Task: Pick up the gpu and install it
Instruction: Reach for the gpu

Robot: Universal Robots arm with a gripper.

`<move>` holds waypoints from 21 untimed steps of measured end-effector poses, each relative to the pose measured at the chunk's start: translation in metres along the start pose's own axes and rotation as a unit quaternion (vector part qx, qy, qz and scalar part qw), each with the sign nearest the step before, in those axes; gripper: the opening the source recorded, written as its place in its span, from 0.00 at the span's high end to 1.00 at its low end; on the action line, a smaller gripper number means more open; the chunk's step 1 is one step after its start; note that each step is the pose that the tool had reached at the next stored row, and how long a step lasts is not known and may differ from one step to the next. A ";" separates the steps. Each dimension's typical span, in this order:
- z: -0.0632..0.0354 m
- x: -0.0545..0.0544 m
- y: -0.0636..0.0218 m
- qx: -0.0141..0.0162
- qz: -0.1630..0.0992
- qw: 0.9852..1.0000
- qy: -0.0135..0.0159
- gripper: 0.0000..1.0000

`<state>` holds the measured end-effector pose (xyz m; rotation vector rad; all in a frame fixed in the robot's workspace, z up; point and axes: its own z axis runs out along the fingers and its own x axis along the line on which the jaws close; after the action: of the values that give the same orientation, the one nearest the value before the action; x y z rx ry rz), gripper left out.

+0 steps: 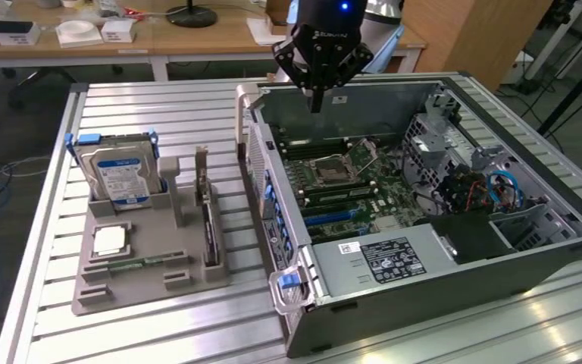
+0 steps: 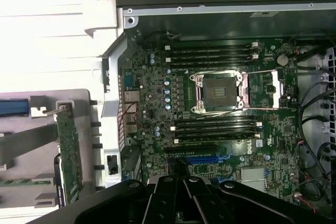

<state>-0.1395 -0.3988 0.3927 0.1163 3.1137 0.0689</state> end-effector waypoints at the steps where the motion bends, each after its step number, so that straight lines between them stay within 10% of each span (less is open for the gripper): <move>1: 0.0000 0.000 0.0000 0.000 0.000 1.000 0.000 0.89; 21: -0.0002 0.009 -0.0007 0.000 0.000 1.000 0.000 0.89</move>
<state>-0.1483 -0.3988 0.3927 0.1161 3.1137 0.0689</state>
